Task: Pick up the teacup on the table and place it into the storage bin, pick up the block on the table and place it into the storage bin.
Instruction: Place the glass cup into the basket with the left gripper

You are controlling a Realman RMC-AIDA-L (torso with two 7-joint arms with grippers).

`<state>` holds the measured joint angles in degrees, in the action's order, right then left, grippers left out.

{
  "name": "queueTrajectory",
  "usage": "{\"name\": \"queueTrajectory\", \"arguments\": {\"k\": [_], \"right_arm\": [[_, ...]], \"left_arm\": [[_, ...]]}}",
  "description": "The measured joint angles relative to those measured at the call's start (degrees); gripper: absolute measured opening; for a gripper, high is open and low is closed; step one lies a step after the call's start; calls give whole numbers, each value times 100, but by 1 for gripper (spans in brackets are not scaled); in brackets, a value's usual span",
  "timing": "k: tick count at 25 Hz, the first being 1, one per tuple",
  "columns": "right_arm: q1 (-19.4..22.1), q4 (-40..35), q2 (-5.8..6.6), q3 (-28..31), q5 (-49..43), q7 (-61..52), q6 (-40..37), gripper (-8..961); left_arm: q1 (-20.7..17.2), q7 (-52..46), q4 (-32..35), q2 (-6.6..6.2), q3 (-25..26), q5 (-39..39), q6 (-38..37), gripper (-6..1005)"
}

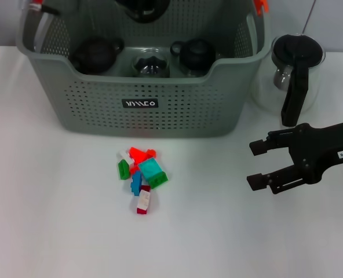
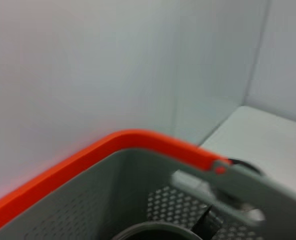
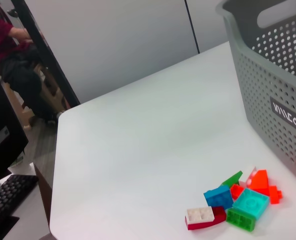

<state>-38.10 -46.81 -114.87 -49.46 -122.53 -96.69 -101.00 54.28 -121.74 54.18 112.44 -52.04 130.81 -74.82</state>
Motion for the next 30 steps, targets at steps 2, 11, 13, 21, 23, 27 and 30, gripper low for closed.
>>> {"name": "queueTrajectory", "arguments": {"k": [2,11,13,21,23,27,30], "right_arm": [[-18,5,0,7,-10,-4,-4,915],[-45,41,-1,17,-11,-7,25,916],[-47,50,0,17,-11,-8,39,916],[-49,51,-9,30,-8,-6,57,916],[-49,51,-13,32,-8,0,58,916],[-49,51,-19,33,-8,20,72,916],[-48,55,-19,26,-8,24,79,915]], "left_arm": [[147,80,-384,-28,-107,122,365,56],[523,-123,-972,500,-618,1849,1930,56],[556,-153,-1034,605,-636,2142,2123,56],[615,-164,-1249,815,-649,2692,2523,54],[615,-153,-1273,824,-650,2695,2551,54],[576,-156,-1315,836,-792,2696,2662,53],[570,-172,-1364,847,-891,2738,2702,53]]}}
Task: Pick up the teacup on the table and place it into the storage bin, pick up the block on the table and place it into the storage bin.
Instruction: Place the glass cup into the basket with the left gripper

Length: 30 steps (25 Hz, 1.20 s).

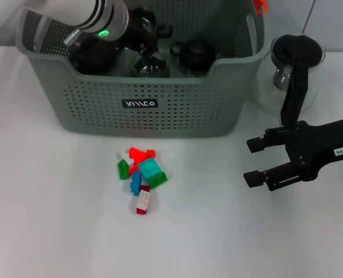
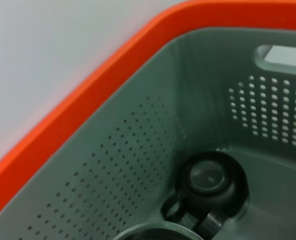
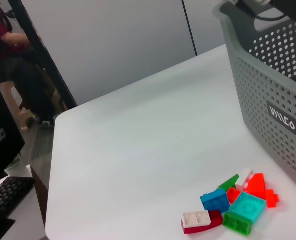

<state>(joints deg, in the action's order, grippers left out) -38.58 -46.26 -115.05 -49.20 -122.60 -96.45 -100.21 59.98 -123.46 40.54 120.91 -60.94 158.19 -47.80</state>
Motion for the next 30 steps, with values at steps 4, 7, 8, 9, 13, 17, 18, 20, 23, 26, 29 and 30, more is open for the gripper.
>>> {"name": "queueTrajectory", "arguments": {"k": [4,7,8,9,13,17,18,20,23,26,29,30], "right_arm": [[0,-3,0,6,0,-6,2,915],[0,-4,-5,7,0,-8,2,915],[0,-5,-6,7,0,-8,2,915],[0,-5,-6,7,0,-8,2,915],[0,-6,-8,7,0,-6,2,915],[0,-6,-8,7,0,-7,2,915],[0,-8,-8,7,0,-9,2,915],[0,-16,-12,7,0,-14,2,915],[0,-26,-15,7,0,-18,2,916],[0,-29,-17,7,0,-20,2,916],[4,-36,-17,7,6,-21,2,916],[5,-38,-16,9,12,-22,2,916]], "left_arm": [[-3,-8,-5,34,-5,73,10,53],[-6,-11,15,50,-8,80,19,53],[-8,-12,17,53,-11,80,20,54],[-11,-10,17,53,-16,81,20,54],[-27,28,20,66,-80,87,23,54],[-34,10,25,73,-173,95,33,93],[-34,7,25,73,-178,96,37,124],[-36,6,31,73,-180,98,45,186],[-43,5,34,73,-181,98,50,259],[-45,-4,35,73,-167,98,55,322],[-48,-52,85,73,-145,98,14,386],[-53,-85,117,73,-142,98,-11,407]]}}
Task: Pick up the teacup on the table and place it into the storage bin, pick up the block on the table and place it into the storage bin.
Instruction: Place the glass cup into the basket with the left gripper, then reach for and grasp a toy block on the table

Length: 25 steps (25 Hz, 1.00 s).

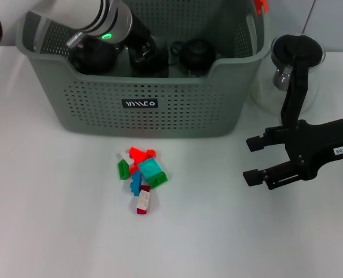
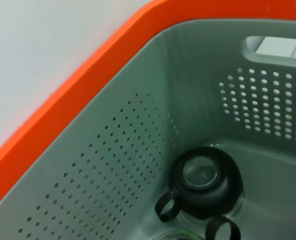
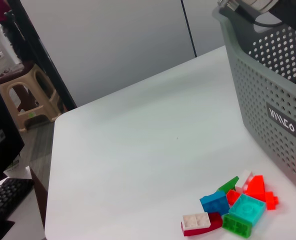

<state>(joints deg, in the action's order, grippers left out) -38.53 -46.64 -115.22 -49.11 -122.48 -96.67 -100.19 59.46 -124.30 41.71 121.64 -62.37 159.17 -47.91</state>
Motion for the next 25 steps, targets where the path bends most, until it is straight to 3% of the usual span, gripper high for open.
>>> {"name": "queueTrajectory", "arguments": {"k": [4,9,13,19,25], "right_arm": [[4,-17,17,6,17,-1,1,916],[2,-21,36,14,23,43,-1,916],[-13,-21,87,17,22,40,2,916],[-17,-21,141,17,-2,109,7,915],[-6,-21,220,16,-8,125,-35,916]], "left_arm": [[-301,-261,817,16,4,-18,-462,540],[-960,-475,2570,195,58,-40,-1273,741],[-1493,-590,3847,259,64,-295,-2009,870],[-2458,-653,5423,261,70,-1655,-2953,870],[-3075,-737,6440,281,77,-2501,-3929,868]]}}
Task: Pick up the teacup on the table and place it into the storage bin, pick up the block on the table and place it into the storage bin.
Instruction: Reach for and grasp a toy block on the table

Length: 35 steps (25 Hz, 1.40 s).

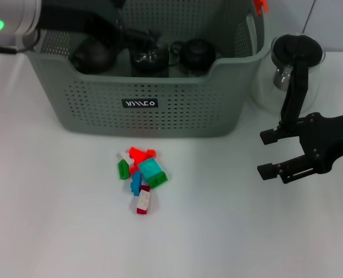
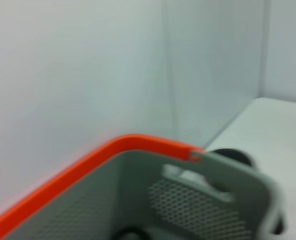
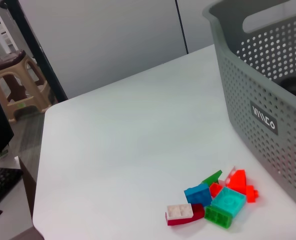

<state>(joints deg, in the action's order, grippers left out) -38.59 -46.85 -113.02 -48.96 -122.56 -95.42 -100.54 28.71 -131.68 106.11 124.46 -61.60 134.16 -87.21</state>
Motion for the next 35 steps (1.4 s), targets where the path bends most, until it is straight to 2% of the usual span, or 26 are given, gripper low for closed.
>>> {"name": "queueTrajectory", "arguments": {"k": [8,12,18,25,35], "right_arm": [[21,0,16,-17,-5,15,9,916],[50,0,17,-5,-5,16,29,915],[55,23,11,0,-4,22,45,915],[53,22,-19,0,-4,-32,51,915],[40,37,-36,0,-4,-9,131,916]], "left_arm": [[-418,169,90,-12,267,-1144,-742,866],[-634,235,60,-2,279,-1421,-1040,865],[-824,282,-5,1,246,-1467,-1353,860],[-792,216,-591,-15,282,-1400,-1701,859],[-780,486,-1407,-36,284,-1356,-1820,857]]}}
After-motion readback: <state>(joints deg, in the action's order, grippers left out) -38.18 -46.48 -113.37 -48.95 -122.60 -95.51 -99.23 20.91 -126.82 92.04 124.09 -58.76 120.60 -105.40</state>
